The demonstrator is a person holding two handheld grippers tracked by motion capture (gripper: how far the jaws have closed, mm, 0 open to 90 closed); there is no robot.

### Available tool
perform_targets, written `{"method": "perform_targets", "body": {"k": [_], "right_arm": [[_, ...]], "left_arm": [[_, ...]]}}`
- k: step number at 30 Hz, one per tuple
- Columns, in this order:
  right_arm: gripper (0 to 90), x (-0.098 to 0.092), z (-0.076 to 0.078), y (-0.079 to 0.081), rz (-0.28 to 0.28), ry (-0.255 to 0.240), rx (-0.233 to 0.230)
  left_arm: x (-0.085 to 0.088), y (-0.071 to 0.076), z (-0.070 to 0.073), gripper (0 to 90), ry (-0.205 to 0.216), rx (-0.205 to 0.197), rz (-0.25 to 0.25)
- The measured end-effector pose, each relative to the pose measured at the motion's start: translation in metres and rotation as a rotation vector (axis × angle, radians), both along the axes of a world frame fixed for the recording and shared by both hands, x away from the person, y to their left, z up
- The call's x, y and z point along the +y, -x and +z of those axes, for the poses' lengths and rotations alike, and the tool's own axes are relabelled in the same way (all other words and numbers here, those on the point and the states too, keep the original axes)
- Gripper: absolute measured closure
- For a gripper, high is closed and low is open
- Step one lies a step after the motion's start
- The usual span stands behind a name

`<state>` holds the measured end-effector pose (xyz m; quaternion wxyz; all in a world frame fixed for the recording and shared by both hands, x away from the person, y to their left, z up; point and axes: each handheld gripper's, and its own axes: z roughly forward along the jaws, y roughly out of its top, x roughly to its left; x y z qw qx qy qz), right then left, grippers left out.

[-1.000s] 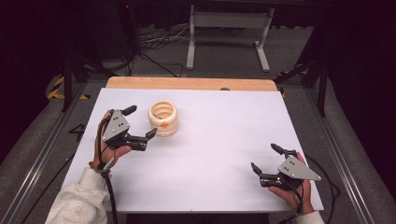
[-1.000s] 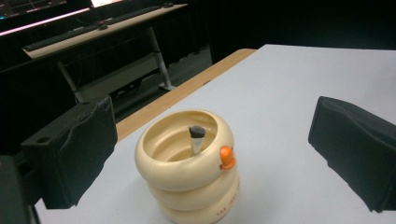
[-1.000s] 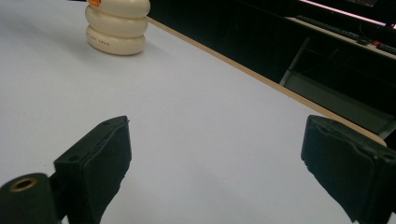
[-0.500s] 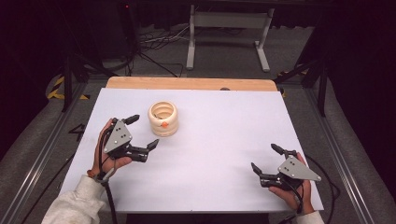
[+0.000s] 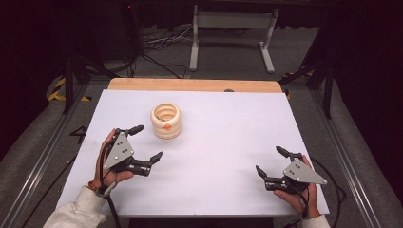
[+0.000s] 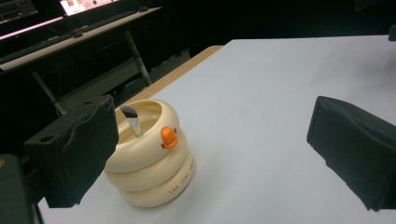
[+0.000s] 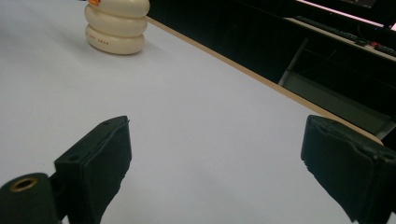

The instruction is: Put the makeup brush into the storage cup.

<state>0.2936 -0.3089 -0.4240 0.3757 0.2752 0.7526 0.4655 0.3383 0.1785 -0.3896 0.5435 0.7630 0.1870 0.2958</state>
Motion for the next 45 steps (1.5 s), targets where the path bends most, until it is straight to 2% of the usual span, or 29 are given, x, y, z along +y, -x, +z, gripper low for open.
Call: {"method": "perform_targets", "body": {"k": [7,15,22,26,28,35,39,43,45], "right_arm": [[8.4,-0.002,0.001,0.001,0.004,-0.011,-0.011],[5.2,-0.003,0.004,0.003,0.001,-0.019,-0.029],[5.0,-0.004,0.004,0.004,-0.013,-0.013,-0.037],[5.0,-0.005,0.003,0.006,-0.016,-0.011,-0.035],[5.0,-0.007,0.003,0.007,-0.019,-0.014,-0.033],[4.6,-0.010,0.002,0.008,-0.022,-0.019,-0.031],[4.6,-0.007,0.001,0.008,-0.014,-0.010,-0.030],[4.6,-0.005,0.000,0.007,-0.011,-0.001,-0.028],[4.6,-0.005,0.000,0.007,-0.012,0.000,-0.027]], "left_arm": [[0.001,0.010,-0.005,2.7,0.009,-0.007,-0.010],[0.006,0.021,-0.013,2.7,0.004,0.008,-0.018],[0.006,0.027,-0.020,2.8,-0.010,0.035,-0.037],[0.009,0.031,-0.024,2.8,-0.011,0.043,-0.036],[0.010,0.034,-0.028,3.2,0.005,0.062,-0.033],[0.019,0.043,-0.037,3.3,-0.019,0.092,-0.025],[0.024,0.048,-0.041,3.4,-0.007,0.109,-0.020],[0.028,0.047,-0.040,3.5,-0.010,0.102,-0.014],[0.028,0.047,-0.039,3.6,0.005,0.095,-0.013]]}}
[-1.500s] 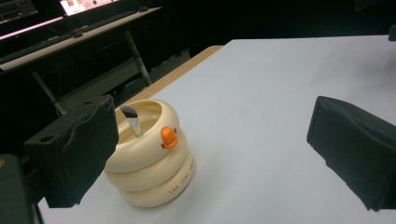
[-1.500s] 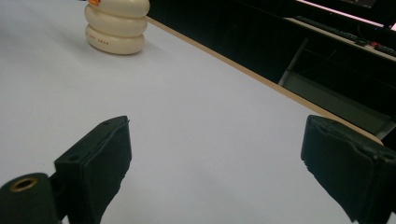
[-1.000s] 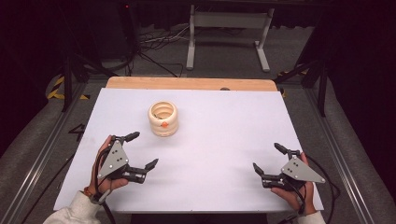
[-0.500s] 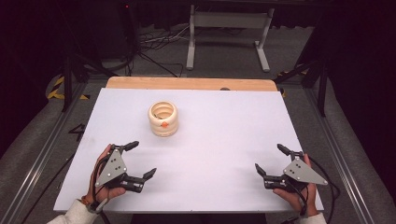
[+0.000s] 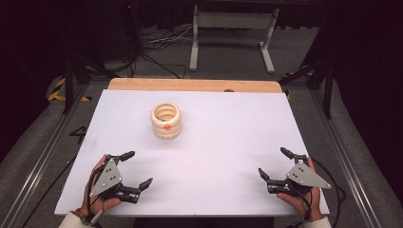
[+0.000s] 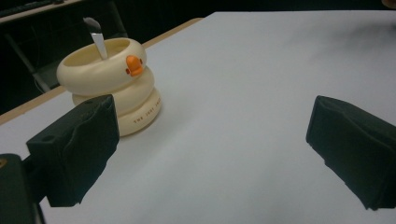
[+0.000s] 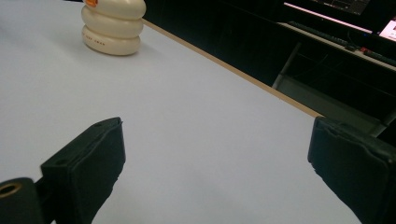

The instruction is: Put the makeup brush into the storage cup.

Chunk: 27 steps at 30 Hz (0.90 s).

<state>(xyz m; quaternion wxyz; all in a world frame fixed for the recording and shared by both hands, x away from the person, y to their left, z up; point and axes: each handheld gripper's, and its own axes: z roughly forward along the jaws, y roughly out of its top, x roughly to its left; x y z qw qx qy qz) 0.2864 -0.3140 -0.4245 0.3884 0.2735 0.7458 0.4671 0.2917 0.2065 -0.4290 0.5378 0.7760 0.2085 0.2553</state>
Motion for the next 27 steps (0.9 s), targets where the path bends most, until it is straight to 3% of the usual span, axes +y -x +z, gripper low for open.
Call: {"method": "perform_targets", "body": {"k": [7,10,22,27], "right_arm": [[5.0,0.0020,0.0011,0.0016,0.001,-0.001,-0.008],[5.1,0.0030,0.0006,0.0016,-0.001,0.007,-0.006],[5.7,0.0045,-0.0006,0.0009,0.013,0.003,0.002],[5.2,0.0032,-0.0002,0.0004,0.031,-0.025,0.004]], "left_arm": [[0.0009,-0.0025,-0.0015,3.6,-0.005,0.001,0.009],[0.0034,-0.0033,-0.0020,3.7,0.017,0.011,0.023],[0.0045,-0.0042,-0.0026,3.9,0.006,0.012,0.027],[0.0050,-0.0057,-0.0023,3.9,0.005,0.012,0.028]]}}
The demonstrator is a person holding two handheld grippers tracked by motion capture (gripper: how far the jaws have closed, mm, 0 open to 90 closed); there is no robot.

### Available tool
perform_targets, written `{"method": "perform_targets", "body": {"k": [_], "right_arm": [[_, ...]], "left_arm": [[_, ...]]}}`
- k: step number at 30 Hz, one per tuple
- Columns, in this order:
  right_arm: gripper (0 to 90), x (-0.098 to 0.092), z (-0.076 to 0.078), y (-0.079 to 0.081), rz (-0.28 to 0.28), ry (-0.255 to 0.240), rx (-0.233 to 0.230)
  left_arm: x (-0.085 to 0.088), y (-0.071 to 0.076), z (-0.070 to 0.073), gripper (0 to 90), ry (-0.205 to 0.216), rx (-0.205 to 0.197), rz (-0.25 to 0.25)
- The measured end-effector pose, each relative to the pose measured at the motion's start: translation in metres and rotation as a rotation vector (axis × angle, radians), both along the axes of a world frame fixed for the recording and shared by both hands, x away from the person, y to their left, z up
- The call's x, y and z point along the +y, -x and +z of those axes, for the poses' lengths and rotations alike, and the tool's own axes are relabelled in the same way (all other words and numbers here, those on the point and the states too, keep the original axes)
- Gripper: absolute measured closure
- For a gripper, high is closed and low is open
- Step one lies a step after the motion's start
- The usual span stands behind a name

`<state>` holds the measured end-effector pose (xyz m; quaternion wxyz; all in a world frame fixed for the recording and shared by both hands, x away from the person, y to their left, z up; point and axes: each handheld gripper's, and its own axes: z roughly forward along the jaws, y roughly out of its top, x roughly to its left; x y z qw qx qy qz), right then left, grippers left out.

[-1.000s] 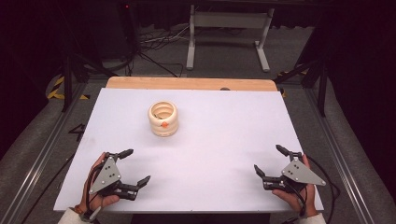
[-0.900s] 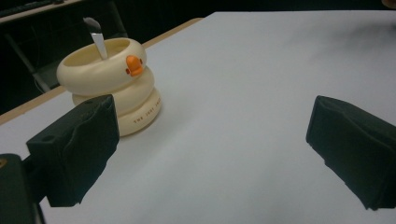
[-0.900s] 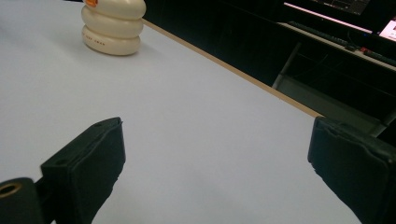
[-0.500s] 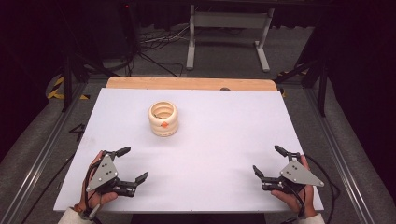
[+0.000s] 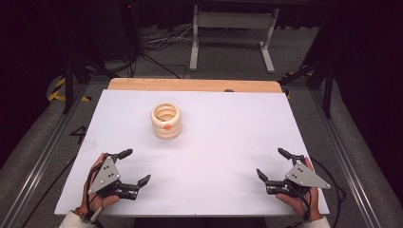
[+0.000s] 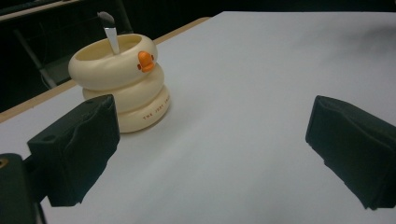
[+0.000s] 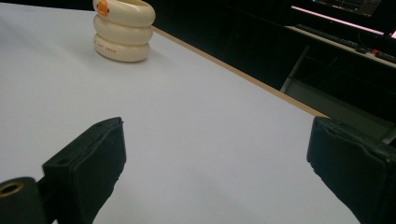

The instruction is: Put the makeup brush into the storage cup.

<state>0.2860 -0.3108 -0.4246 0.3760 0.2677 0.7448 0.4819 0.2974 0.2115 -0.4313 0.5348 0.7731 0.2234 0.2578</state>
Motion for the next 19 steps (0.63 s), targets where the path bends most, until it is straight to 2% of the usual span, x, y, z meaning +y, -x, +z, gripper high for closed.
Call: {"method": "perform_targets", "body": {"k": [6,9,19], "right_arm": [[5.2,0.0011,-0.0013,-0.0009,0.004,0.003,0.009],[5.1,0.0026,-0.0018,-0.0003,0.010,0.017,0.008],[4.9,0.0017,-0.0014,-0.0018,0.000,0.019,0.012]], "left_arm": [[0.0005,0.0003,0.0006,3.9,0.016,0.000,0.002],[0.0008,0.0011,0.0015,3.9,0.011,-0.002,0.003],[0.0040,-0.0011,0.0027,3.9,0.007,-0.013,0.019]]}}
